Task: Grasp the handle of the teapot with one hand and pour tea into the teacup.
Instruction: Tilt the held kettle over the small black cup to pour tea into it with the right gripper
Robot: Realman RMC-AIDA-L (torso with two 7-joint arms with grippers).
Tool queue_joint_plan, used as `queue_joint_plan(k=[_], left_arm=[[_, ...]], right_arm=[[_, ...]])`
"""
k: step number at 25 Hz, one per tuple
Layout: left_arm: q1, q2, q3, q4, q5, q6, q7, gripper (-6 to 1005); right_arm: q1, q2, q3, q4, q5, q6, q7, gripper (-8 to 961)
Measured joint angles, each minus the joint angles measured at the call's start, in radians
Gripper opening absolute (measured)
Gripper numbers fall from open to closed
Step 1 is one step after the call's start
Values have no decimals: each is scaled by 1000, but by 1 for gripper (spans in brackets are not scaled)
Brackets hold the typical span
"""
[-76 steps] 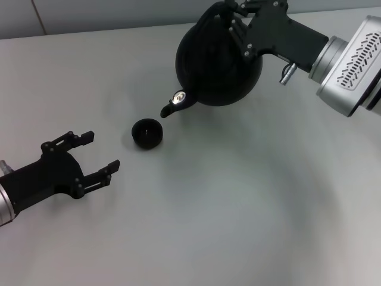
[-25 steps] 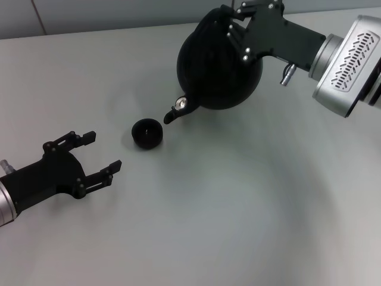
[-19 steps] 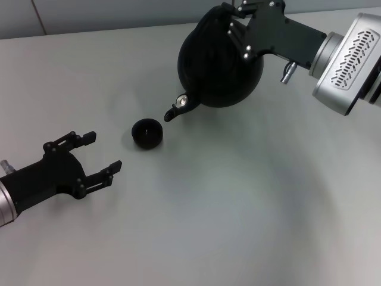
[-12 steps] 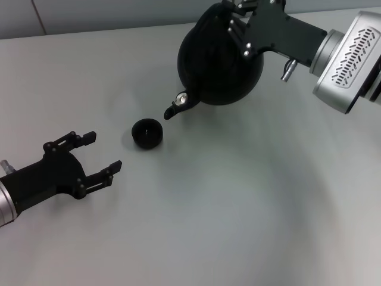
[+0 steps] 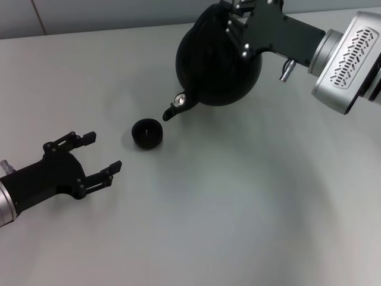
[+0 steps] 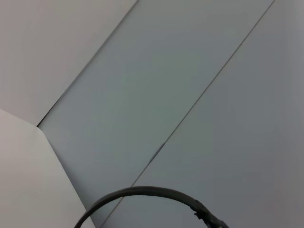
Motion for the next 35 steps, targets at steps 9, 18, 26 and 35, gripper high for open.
queue_joint_plan(k=[9,18,26,35], left_arm=[[0,1,0,0,0,0,0,802],[0,0,0,-1,0,0,1,802],[0,0,0,-2,0,-1,3,802],[-6,0,0,-2,1,-4,3,802]], right_arm=[[0,0,-10,-13,-2,2,0,79],[-43,0,-130,-103,51,66,31,79],[-63,0,-131,-136,55,74,82,77],[-63,0,-131,-130,55,99,81,77]])
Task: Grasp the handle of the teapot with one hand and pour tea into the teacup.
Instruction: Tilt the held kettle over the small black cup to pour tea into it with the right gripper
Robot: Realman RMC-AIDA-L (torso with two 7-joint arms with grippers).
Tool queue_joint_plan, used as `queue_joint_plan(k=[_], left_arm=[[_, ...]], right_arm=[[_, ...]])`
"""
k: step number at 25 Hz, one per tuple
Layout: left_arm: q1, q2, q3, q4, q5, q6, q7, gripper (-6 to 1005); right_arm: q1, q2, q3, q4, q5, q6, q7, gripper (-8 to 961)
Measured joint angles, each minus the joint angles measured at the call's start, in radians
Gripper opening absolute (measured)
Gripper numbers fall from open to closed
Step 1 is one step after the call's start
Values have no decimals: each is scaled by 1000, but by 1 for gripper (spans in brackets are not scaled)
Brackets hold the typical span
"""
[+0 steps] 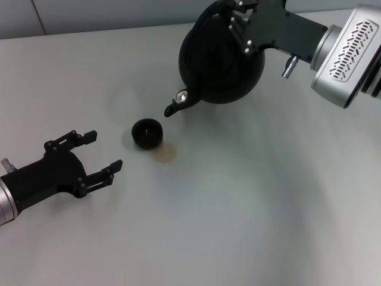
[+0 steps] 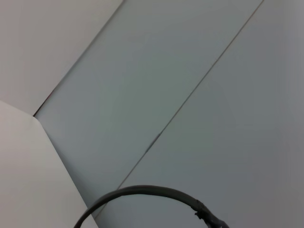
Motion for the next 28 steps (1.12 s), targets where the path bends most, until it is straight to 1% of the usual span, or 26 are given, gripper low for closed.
queue_joint_plan(k=[5,10,15,28], left_arm=[[0,-1,1,0,0,-4,0,802],[0,-1,2,-2,1,-4,0,802],[0,-1,2,-2,1,-4,0,802],[1,-1,2,-3,2,-4,0,802]], right_arm=[[7,0,-13,0,7,17,-3,76],[14,0,-77,-7,47,69,-12,76],[22,0,-102,-8,48,89,-13,76],[34,0,-131,-18,49,120,-28,77]])
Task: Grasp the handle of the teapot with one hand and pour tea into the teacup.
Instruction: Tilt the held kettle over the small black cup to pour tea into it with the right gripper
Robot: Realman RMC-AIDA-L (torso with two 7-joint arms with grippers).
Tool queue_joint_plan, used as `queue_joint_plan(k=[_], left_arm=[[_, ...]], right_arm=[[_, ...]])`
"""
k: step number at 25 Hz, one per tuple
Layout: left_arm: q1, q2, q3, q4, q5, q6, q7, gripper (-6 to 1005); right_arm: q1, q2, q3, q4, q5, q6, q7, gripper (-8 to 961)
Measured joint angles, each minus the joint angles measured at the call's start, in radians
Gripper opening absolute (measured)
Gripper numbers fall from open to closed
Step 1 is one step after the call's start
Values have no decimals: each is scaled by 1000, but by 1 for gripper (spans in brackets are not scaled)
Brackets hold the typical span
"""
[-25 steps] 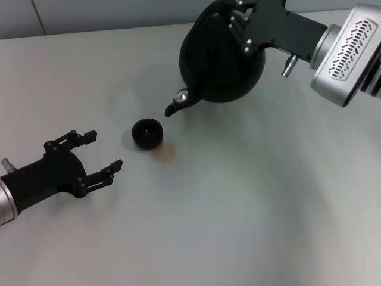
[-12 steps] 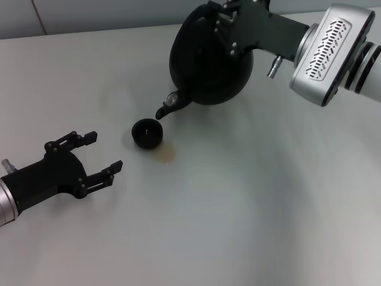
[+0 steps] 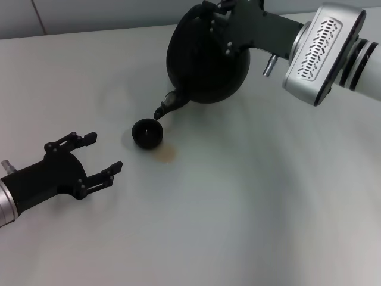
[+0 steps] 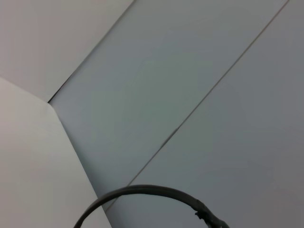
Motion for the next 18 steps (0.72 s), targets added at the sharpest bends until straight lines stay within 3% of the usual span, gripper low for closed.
queue_joint_plan(k=[18], left_arm=[[-4,0,0,-8,0,0,2,802]], right_arm=[[14,0,-26,-5,3,39,-6,77]])
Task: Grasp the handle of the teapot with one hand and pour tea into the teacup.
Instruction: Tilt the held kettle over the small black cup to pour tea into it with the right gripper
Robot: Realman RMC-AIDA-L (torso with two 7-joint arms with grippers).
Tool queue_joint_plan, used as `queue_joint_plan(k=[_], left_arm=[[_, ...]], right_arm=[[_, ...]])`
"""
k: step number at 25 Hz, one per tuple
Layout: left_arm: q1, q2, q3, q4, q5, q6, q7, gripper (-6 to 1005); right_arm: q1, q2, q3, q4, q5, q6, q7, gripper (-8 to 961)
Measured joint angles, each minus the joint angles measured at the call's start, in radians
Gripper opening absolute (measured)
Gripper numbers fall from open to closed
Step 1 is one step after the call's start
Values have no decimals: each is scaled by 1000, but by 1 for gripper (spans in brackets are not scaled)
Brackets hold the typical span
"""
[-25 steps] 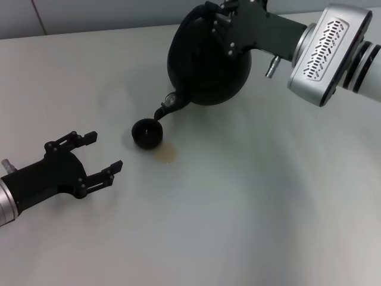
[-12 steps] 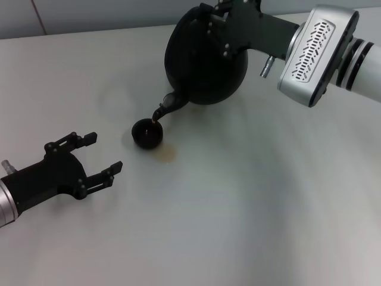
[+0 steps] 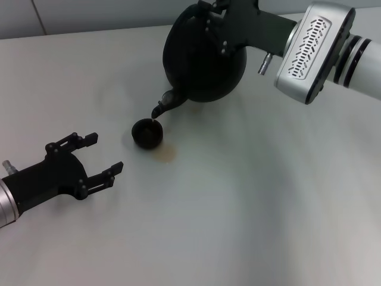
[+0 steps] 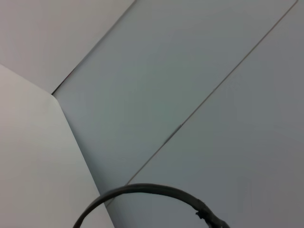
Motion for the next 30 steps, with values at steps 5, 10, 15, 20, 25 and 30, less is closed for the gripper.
queue_joint_plan(k=[5,10,15,20,25,30], left_arm=[[0,0,0,-1,0,-1,0,802],[0,0,0,-1,0,-3,1,802],[0,0,0,-1,0,-3,2,802],[1,1,0,-1,0,-3,3,802],[1,2,0,-1,0,-3,3,802],[10,1,-7,2,0,-2,22,802]], right_arm=[[3,0,-24,-7,0,25,0,78],[3,0,-40,-11,0,35,0,78],[3,0,-41,-9,27,36,14,77],[3,-1,-41,7,90,37,33,76],[4,-1,-35,33,95,38,95,76],[-2,-3,-40,91,240,18,118,77]])
